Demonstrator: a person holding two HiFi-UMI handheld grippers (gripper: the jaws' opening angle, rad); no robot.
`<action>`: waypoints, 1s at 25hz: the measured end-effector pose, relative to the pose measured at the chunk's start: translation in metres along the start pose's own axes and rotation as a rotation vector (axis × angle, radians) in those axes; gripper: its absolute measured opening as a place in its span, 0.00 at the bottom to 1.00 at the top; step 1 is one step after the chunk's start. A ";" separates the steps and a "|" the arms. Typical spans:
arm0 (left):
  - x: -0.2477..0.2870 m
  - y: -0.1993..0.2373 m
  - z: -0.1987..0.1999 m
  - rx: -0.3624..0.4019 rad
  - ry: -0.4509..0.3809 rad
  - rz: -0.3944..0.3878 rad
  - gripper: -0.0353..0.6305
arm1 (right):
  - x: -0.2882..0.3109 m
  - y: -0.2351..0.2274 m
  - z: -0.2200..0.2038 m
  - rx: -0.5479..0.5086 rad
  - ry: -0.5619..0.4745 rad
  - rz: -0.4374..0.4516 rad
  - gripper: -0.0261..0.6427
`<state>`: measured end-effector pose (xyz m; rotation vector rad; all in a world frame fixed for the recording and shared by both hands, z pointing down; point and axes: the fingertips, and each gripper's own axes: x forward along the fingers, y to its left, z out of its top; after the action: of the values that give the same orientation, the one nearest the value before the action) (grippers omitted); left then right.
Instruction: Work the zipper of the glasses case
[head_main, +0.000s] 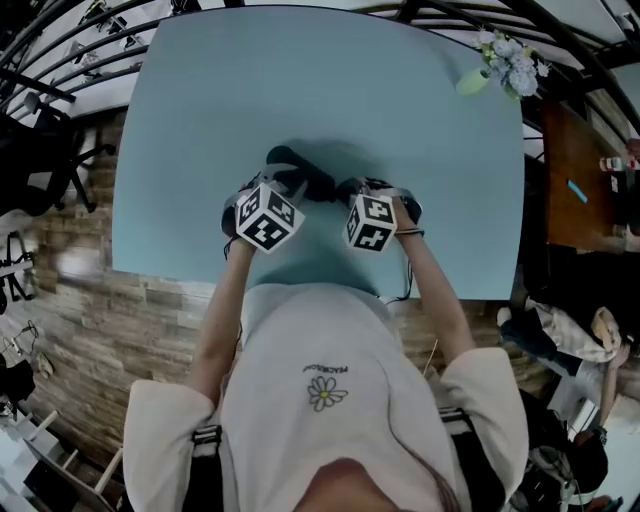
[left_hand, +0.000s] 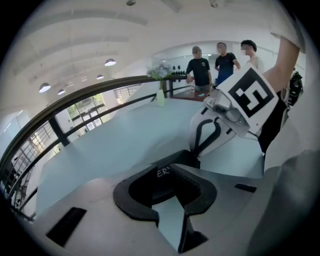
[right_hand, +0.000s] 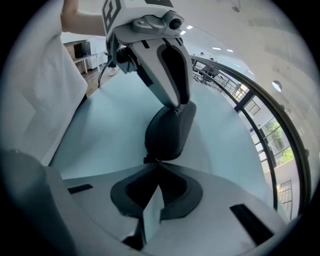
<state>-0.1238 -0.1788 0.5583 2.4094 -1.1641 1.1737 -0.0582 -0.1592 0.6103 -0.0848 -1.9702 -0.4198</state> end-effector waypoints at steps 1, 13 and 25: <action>0.003 -0.005 0.004 0.025 0.000 -0.023 0.18 | -0.004 -0.005 -0.014 0.003 0.029 -0.024 0.05; 0.037 -0.025 0.020 0.185 0.067 -0.116 0.25 | -0.018 -0.004 -0.060 0.248 0.015 -0.082 0.05; 0.038 -0.030 0.016 0.228 0.093 -0.126 0.25 | -0.018 0.025 -0.038 0.290 0.017 0.052 0.05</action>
<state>-0.0788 -0.1888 0.5801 2.5158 -0.8803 1.4279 -0.0111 -0.1463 0.6147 0.0526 -1.9869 -0.0984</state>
